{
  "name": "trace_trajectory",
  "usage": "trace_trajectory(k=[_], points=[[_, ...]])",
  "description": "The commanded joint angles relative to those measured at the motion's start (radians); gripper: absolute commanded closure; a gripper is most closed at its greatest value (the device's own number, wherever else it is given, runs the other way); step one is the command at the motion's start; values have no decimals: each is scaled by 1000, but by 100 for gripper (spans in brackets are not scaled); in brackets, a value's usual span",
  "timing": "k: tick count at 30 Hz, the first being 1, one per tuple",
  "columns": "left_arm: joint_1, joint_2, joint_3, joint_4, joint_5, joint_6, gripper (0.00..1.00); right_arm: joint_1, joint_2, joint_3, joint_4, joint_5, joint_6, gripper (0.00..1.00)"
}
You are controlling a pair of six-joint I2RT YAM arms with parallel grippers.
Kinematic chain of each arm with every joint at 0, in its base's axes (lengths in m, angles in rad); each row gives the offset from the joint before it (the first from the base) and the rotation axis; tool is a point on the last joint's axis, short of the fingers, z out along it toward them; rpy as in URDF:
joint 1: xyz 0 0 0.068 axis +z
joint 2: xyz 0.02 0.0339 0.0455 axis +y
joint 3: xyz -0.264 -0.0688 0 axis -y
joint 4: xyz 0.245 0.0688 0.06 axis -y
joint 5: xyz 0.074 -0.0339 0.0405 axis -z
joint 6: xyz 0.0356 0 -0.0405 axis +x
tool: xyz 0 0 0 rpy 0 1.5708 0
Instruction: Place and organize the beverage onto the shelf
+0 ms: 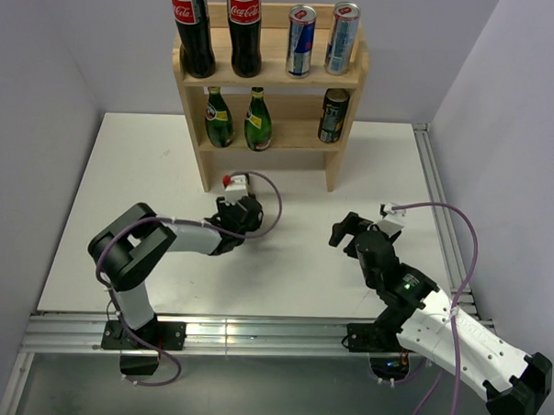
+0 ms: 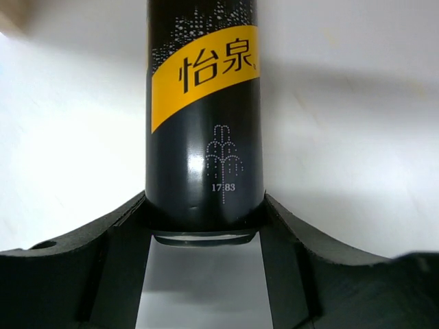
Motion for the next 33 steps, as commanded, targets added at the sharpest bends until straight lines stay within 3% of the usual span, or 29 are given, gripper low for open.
trace_trajectory(k=[1, 3, 4, 7, 8, 16, 19, 23, 26, 28, 33], points=[[-166, -34, 29, -308, -28, -150, 75, -3, -14, 1, 6, 5, 20, 1], [-244, -44, 73, -429, -57, -225, 70, -3, -22, 1, -2, 9, 24, 1], [-266, -52, 82, -468, -72, -245, 63, -3, -27, 2, -7, 9, 24, 1], [-337, -95, 99, -632, -80, -351, 29, -3, -63, -2, -22, 14, 30, 1], [-354, -109, 95, -648, -79, -365, 1, -3, -69, -4, -20, 12, 29, 1], [-472, -225, 154, -839, -105, -402, 1, -3, -89, -7, -28, 12, 36, 1], [-472, -224, 250, -841, -146, -290, 1, -3, -100, -12, -23, 12, 38, 1], [-471, -161, 384, -745, -154, 5, 1, -1, -106, -10, -34, 17, 41, 1], [-429, -100, 440, -642, -1, 179, 1, -3, -112, -12, -34, 23, 43, 1], [-374, -51, 481, -646, 70, 257, 1, -3, -114, -10, -39, 28, 47, 1], [-319, 80, 543, -722, 50, 340, 1, -3, -128, -13, -40, 28, 49, 1]])
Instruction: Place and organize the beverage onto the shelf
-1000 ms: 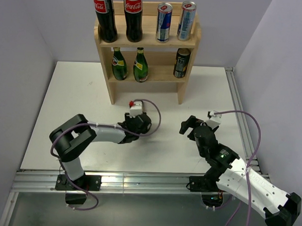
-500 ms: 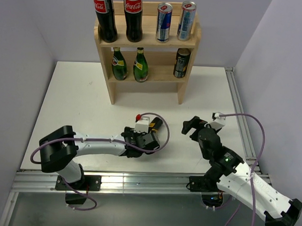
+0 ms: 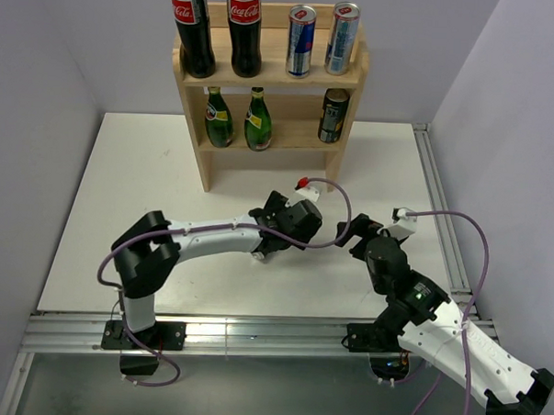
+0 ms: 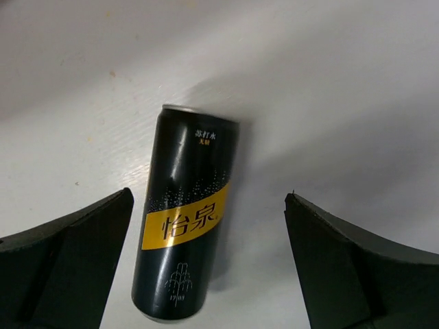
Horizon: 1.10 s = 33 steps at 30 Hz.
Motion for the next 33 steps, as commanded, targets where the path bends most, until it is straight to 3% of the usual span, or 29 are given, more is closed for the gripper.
trace_trajectory(k=[1, 8, 14, 19, 22, 25, 26, 27, 28, 33], points=[[36, 39, -3, -33, 16, 141, 1, -3, -18, -14, 0, 25, 10, 1], [145, 68, -64, -14, 2, 144, 1, -3, -11, -14, 2, 28, 10, 1], [153, 103, -133, 36, 40, 146, 5, -3, -13, -15, 2, 28, 11, 1], [208, 111, -199, 139, 206, 137, 12, -3, -11, -14, 2, 22, 13, 1], [234, 129, -211, 163, 229, 131, 33, -3, -10, -12, -1, 21, 13, 1], [242, 166, -196, 157, 235, 128, 60, -3, -7, -10, -5, 24, 16, 1], [242, 184, -185, 153, 237, 124, 83, -3, -5, -10, -6, 24, 17, 1], [242, 190, -181, 144, 240, 123, 95, -1, -4, -10, -6, 25, 18, 1], [242, 197, -179, 142, 241, 114, 100, -3, -4, -10, -6, 25, 18, 1], [241, 108, -175, 110, 202, 62, 100, -3, 2, -10, -3, 27, 16, 1]])
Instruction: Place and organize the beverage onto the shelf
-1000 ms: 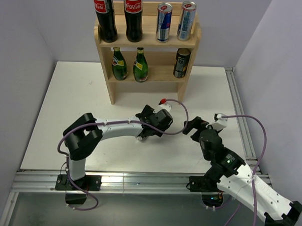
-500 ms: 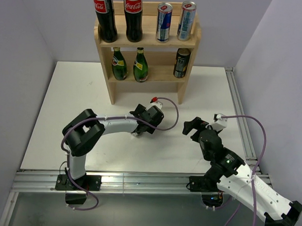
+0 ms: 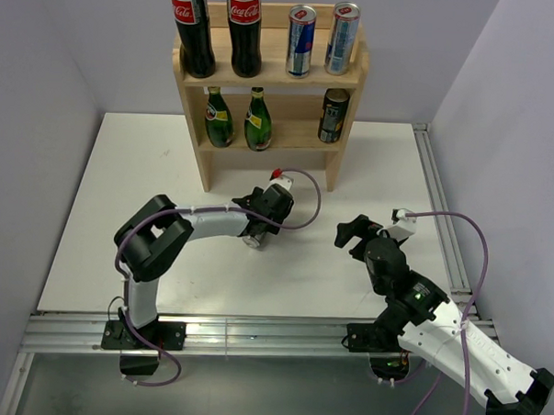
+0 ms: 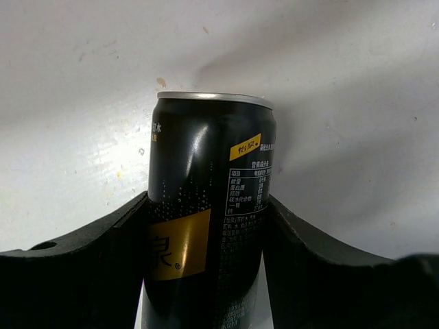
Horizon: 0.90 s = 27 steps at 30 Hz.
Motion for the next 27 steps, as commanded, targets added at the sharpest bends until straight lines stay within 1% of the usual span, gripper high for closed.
trace_trajectory(k=[1, 3, 4, 5, 6, 7, 8, 10, 11, 12, 13, 14, 16, 17, 20, 21, 22, 24, 25, 27], points=[[-4, -61, -22, -118, 17, -70, 100, -3, 8, 2, -1, 26, 9, 1], [-23, -138, -14, -112, -56, -70, 100, -3, 6, 2, 1, 24, 7, 1], [-32, -214, -3, -94, -76, -69, 100, -1, 8, 2, 2, 24, 7, 1], [-49, -252, 4, -83, -101, -66, 100, -1, 8, 2, 4, 23, 4, 1], [-58, -290, 9, -66, -156, -67, 100, -3, 6, 2, 2, 21, 6, 1], [-69, -365, 12, -16, -177, -61, 100, -3, 6, 0, 2, 21, 4, 1], [-90, -400, 11, 18, -191, -50, 100, -3, 5, 0, 5, 24, 4, 1], [-118, -495, -11, 151, -204, 0, 100, -3, 6, -1, 7, 24, 1, 1], [-124, -520, -15, 225, -204, 13, 100, -3, 6, -1, 8, 23, 1, 1], [-130, -545, -31, 291, -199, 57, 100, -3, 11, -1, 10, 23, 0, 1], [-141, -586, -75, 449, -186, 85, 100, -3, 11, -3, 13, 23, -2, 1], [-145, -602, -95, 521, -176, 108, 100, -3, 14, -3, 13, 23, -2, 1], [-153, -615, -146, 668, -147, 175, 100, -3, 14, -3, 13, 23, -2, 1], [-155, -612, -153, 779, -146, 194, 100, -3, 11, -3, 15, 23, -2, 1], [-161, -560, -187, 975, -156, 276, 100, -3, 6, -4, 15, 23, -5, 1], [-161, -541, -198, 1118, -164, 305, 100, -3, 8, -6, 15, 23, -7, 1], [-161, -498, -209, 1179, -171, 344, 100, -3, 8, -6, 15, 24, -5, 1], [-161, -450, -206, 1289, -193, 370, 100, -3, 8, -7, 19, 24, -7, 1], [-161, -406, -189, 1367, -193, 376, 100, -3, 8, -7, 19, 24, -8, 1], [-162, -363, -184, 1461, -169, 401, 100, -3, 9, -7, 22, 23, -10, 1]])
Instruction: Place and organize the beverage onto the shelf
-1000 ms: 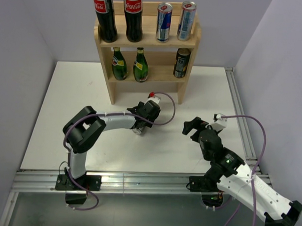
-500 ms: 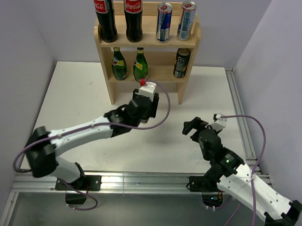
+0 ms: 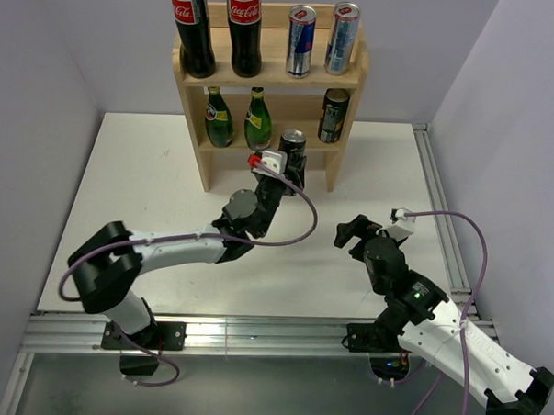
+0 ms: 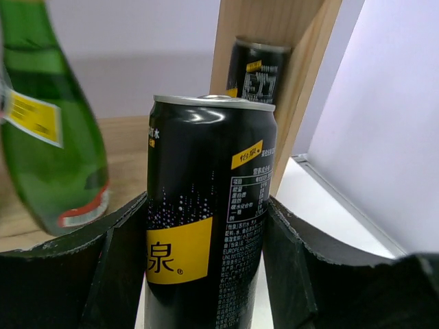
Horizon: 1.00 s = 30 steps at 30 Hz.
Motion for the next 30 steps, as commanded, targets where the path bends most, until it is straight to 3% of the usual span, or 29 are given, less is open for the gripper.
trace_trajectory(k=[1, 17, 30], points=[[-9, 76, 38, 484, 12, 103, 100, -3, -1, -7, 22, 23, -5, 1], [-6, 369, 315, 858, 36, 391, 100, -3, 13, -14, 41, 20, -20, 1], [125, 460, 501, 787, 107, 295, 100, -3, 54, -20, 74, 16, -41, 1]])
